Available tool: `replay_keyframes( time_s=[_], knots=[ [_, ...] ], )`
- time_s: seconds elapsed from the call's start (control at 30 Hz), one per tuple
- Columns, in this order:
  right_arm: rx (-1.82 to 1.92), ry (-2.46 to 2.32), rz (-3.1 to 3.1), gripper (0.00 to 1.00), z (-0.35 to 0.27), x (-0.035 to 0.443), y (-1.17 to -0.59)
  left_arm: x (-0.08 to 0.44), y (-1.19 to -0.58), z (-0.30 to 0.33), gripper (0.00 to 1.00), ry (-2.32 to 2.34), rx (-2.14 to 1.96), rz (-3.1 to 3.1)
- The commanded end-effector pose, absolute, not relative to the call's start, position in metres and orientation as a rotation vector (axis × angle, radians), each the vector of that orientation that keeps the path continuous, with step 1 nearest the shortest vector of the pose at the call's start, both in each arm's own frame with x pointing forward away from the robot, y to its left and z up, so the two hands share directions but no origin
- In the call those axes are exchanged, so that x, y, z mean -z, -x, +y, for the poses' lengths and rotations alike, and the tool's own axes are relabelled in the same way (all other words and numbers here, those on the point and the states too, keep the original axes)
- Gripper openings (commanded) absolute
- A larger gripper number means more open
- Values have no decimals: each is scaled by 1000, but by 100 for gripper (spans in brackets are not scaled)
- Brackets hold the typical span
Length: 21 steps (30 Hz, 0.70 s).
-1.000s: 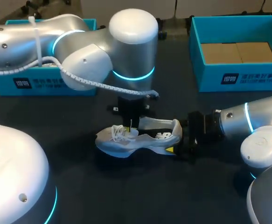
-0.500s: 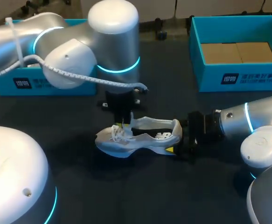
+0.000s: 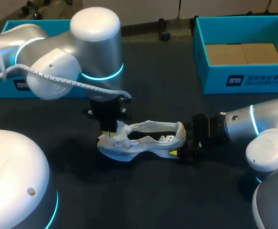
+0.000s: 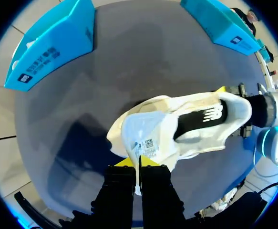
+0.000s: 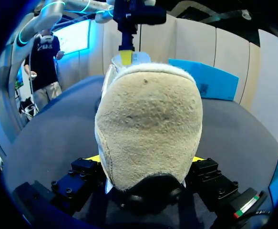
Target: Take the shoe out of the shoebox, open the shoe tongue, remove and reinsert the insole, then place the shoe into the shoebox
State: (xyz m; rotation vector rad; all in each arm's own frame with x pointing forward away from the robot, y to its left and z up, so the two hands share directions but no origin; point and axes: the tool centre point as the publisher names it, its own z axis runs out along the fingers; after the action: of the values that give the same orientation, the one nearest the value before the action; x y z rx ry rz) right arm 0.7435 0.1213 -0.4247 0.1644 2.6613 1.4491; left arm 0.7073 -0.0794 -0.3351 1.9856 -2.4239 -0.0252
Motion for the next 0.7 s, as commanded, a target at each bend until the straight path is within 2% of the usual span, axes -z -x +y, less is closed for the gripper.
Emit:
replay_keyframes(
  time_s=[0.03,0.47,0.53,0.57,0.63,0.67,0.7],
  knots=[
    [-1445,-166,2661,0,123,426,-743,360,-713,-74,0,-1981,11,-2397],
    [-1445,-166,2661,0,123,426,-743,395,-719,-65,0,-1995,61,-2416],
    [-1445,-166,2661,0,123,426,-743,395,-718,-64,29,-1995,53,-2406],
    [-1445,-166,2661,0,123,426,-743,395,-718,-62,40,-1997,50,-2400],
    [-1445,-166,2661,0,123,426,-743,392,-719,-58,52,-2002,41,-2383],
    [-1445,-166,2661,0,123,426,-743,390,-719,-56,65,-2006,30,-2376],
    [-1445,-166,2661,0,123,426,-743,387,-719,-54,72,-2006,20,-2373]
  ],
)
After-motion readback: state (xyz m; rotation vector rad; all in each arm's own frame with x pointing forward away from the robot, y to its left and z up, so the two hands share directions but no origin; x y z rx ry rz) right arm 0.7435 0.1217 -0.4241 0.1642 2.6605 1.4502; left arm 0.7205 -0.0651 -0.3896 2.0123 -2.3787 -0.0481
